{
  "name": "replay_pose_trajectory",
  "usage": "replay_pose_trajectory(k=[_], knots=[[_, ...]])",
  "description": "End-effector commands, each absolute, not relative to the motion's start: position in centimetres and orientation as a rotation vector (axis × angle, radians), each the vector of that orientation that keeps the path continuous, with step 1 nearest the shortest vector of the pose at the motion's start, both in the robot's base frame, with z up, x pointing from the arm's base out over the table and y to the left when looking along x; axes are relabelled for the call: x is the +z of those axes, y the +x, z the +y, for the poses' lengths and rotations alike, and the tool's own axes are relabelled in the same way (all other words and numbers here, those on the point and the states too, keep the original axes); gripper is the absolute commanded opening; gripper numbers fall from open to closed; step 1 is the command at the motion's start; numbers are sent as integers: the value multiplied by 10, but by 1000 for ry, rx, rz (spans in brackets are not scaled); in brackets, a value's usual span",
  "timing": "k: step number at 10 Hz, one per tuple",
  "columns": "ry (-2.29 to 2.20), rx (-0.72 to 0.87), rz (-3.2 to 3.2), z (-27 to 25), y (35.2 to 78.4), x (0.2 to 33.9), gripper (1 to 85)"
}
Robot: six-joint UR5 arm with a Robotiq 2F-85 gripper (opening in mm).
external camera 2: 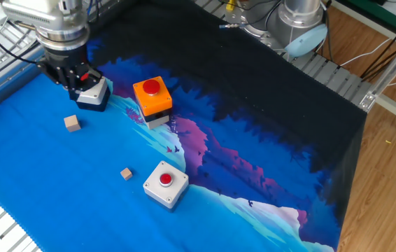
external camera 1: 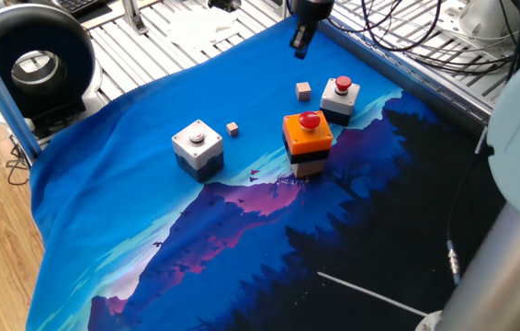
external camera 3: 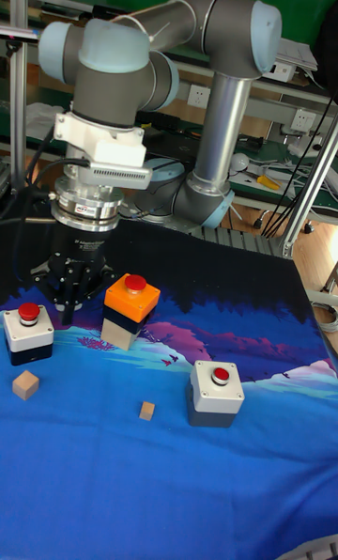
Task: Press three buttons from left to right in sequence
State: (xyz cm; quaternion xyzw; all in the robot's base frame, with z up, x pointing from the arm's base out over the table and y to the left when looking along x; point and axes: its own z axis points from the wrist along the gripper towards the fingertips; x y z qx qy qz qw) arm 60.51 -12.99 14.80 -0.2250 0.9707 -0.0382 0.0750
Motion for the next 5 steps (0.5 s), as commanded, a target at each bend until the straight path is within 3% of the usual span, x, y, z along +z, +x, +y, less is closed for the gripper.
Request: replay_pose_trajectory(k=[1, 3, 5], knots=[[-717, -68, 2970, -137, 586, 144, 10], [-628, -16, 3028, -131, 575, 143, 10], [-500, -144, 3060, -153, 576, 144, 10]])
